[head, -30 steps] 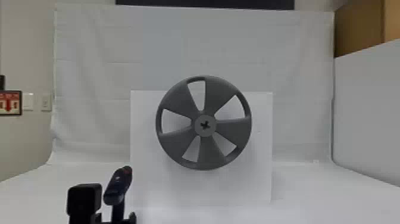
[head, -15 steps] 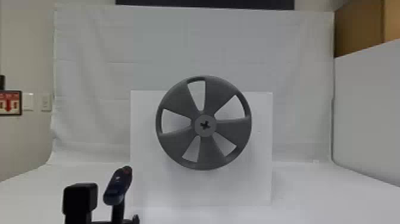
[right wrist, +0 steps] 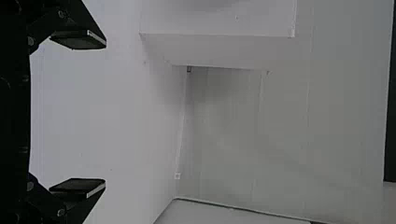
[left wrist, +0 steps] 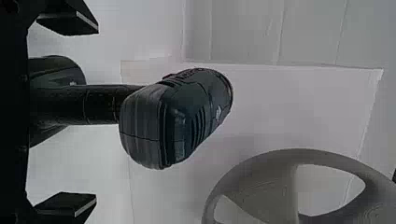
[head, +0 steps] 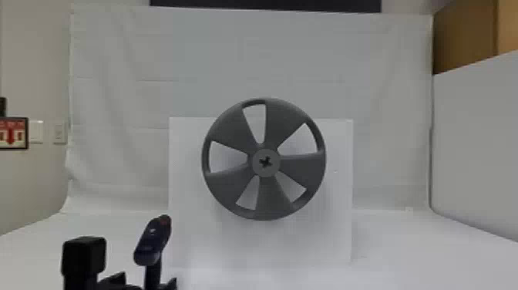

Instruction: Grasp the drill and bring into the middle of wheel

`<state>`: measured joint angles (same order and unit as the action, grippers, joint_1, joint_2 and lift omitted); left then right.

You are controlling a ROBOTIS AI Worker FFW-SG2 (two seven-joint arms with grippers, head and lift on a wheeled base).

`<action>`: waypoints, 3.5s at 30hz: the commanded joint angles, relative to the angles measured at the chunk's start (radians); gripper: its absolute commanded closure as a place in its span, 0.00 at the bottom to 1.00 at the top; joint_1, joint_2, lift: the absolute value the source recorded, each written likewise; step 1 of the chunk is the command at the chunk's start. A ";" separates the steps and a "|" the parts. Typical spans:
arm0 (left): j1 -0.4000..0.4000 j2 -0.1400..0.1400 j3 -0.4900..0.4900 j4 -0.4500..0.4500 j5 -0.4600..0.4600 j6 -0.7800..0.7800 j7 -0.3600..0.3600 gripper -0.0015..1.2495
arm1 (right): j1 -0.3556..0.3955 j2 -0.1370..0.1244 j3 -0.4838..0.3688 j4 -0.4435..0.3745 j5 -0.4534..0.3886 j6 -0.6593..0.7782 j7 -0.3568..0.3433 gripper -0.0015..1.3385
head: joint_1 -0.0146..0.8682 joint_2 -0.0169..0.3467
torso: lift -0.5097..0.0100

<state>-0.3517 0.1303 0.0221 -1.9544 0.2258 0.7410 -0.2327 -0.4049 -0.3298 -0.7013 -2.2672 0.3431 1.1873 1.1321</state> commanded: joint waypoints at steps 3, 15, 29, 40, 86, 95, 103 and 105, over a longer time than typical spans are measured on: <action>0.011 0.000 0.079 0.003 -0.042 -0.003 -0.117 0.04 | 0.003 0.000 -0.007 0.000 -0.006 0.000 0.000 0.18 | 0.02 0.05 | 0.20; 0.019 0.003 0.211 0.014 -0.098 -0.011 -0.281 0.05 | 0.009 -0.003 -0.017 0.000 -0.013 0.000 0.000 0.18 | 0.02 0.05 | 0.20; -0.001 0.017 0.256 0.011 -0.068 -0.048 -0.128 0.07 | 0.012 -0.005 -0.018 0.000 -0.013 0.000 0.000 0.18 | 0.02 0.05 | 0.20; -0.020 0.012 0.205 -0.049 -0.066 -0.043 0.096 0.07 | 0.014 -0.006 -0.017 0.000 -0.013 0.000 0.000 0.18 | 0.02 0.05 | 0.20; -0.016 0.014 0.214 -0.074 -0.152 0.009 0.046 0.07 | 0.003 -0.005 -0.020 0.000 -0.024 0.000 0.000 0.18 | 0.02 0.05 | 0.20; -0.012 0.014 0.214 -0.074 -0.154 0.009 0.046 0.07 | 0.003 -0.009 -0.018 0.000 -0.029 0.000 0.000 0.18 | 0.02 0.05 | 0.20; -0.006 0.014 0.216 -0.074 -0.151 0.011 0.046 0.07 | 0.001 -0.012 -0.018 0.000 -0.032 -0.003 0.000 0.18 | 0.02 0.05 | 0.20; -0.006 0.014 0.217 -0.074 -0.151 0.011 0.046 0.07 | 0.001 -0.014 -0.017 0.000 -0.032 -0.003 0.000 0.18 | 0.02 0.05 | 0.20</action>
<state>-0.3580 0.1442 0.2373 -2.0281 0.0735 0.7513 -0.1871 -0.4034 -0.3409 -0.7194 -2.2672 0.3118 1.1846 1.1321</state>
